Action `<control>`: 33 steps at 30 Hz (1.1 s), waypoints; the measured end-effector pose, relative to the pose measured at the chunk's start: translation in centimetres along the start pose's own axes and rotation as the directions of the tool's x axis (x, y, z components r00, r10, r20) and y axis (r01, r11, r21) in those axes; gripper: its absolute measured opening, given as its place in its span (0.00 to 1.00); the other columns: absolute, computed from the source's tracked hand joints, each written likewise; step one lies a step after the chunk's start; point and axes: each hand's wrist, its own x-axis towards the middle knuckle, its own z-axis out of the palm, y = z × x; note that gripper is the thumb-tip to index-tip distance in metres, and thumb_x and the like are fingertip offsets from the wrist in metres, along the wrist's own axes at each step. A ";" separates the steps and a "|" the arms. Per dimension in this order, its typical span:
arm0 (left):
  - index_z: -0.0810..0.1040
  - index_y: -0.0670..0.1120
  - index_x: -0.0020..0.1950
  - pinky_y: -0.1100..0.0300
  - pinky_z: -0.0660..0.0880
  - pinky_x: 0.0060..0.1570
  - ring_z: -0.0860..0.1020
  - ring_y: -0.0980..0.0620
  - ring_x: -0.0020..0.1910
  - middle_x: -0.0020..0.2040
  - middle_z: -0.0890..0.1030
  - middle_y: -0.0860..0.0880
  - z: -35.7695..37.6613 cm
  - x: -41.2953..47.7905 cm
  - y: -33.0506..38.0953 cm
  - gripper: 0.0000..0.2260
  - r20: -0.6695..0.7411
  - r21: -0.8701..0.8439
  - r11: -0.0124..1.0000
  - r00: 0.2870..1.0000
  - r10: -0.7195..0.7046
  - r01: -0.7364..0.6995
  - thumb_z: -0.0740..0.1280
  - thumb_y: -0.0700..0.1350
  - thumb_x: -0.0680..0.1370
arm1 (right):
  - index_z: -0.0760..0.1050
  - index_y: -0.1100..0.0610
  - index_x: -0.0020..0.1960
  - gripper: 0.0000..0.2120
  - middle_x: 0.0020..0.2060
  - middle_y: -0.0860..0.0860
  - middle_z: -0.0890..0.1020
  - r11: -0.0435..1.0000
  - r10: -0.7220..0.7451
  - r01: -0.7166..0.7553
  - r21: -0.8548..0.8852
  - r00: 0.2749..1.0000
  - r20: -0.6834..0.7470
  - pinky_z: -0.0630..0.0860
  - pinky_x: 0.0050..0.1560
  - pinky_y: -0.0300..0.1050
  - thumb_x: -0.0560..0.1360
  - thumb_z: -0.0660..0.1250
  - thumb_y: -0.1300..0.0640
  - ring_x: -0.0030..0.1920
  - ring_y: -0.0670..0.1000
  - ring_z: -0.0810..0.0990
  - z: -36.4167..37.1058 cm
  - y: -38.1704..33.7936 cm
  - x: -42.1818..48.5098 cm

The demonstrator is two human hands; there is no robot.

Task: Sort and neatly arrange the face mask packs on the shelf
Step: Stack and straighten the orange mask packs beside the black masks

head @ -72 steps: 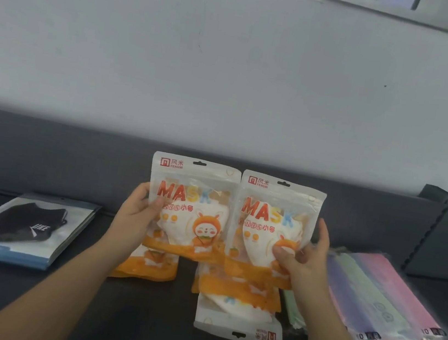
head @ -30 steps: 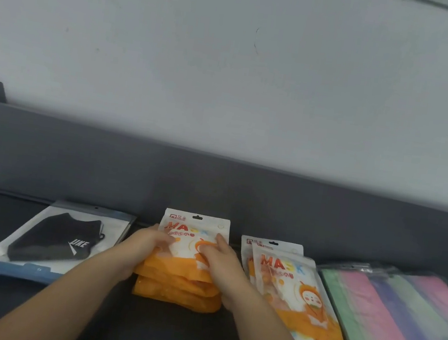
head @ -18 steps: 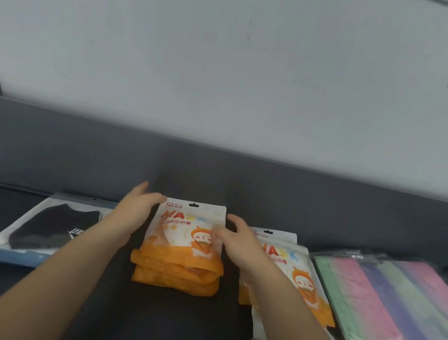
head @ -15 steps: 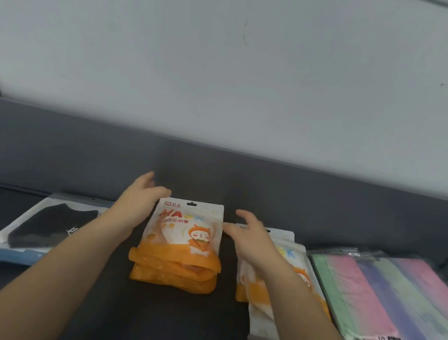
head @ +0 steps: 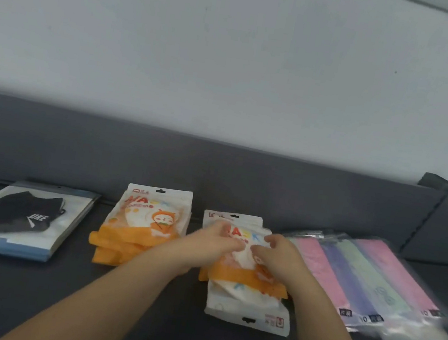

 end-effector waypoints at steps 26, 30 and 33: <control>0.64 0.47 0.75 0.46 0.79 0.59 0.81 0.47 0.59 0.52 0.80 0.54 2.6 2.1 -2.3 0.36 -0.127 -0.391 0.911 0.972 -0.196 0.133 0.76 0.37 0.71 | 0.67 0.52 0.72 0.26 0.63 0.53 0.77 0.915 0.032 0.049 0.400 0.980 -0.195 0.76 0.52 0.49 0.77 0.71 0.55 0.55 0.52 0.77 -3.8 7.6 2.3; 0.77 0.45 0.66 0.44 0.81 0.54 0.85 0.48 0.51 0.53 0.86 0.48 2.0 2.1 -1.6 0.18 -0.152 -0.479 0.875 0.974 -0.169 0.076 0.70 0.37 0.77 | 0.72 0.50 0.69 0.23 0.57 0.48 0.81 0.792 0.012 0.121 0.599 0.977 -0.214 0.76 0.40 0.42 0.76 0.72 0.57 0.51 0.48 0.80 -4.6 7.9 2.1; 0.76 0.48 0.64 0.45 0.83 0.50 0.85 0.47 0.50 0.54 0.85 0.48 1.4 1.7 -0.6 0.14 -0.275 -0.530 0.847 0.951 -0.141 -0.027 0.68 0.39 0.79 | 0.73 0.48 0.69 0.24 0.56 0.46 0.82 0.732 -0.005 0.165 0.661 0.971 -0.238 0.77 0.40 0.43 0.74 0.74 0.55 0.51 0.48 0.82 -5.1 7.7 2.0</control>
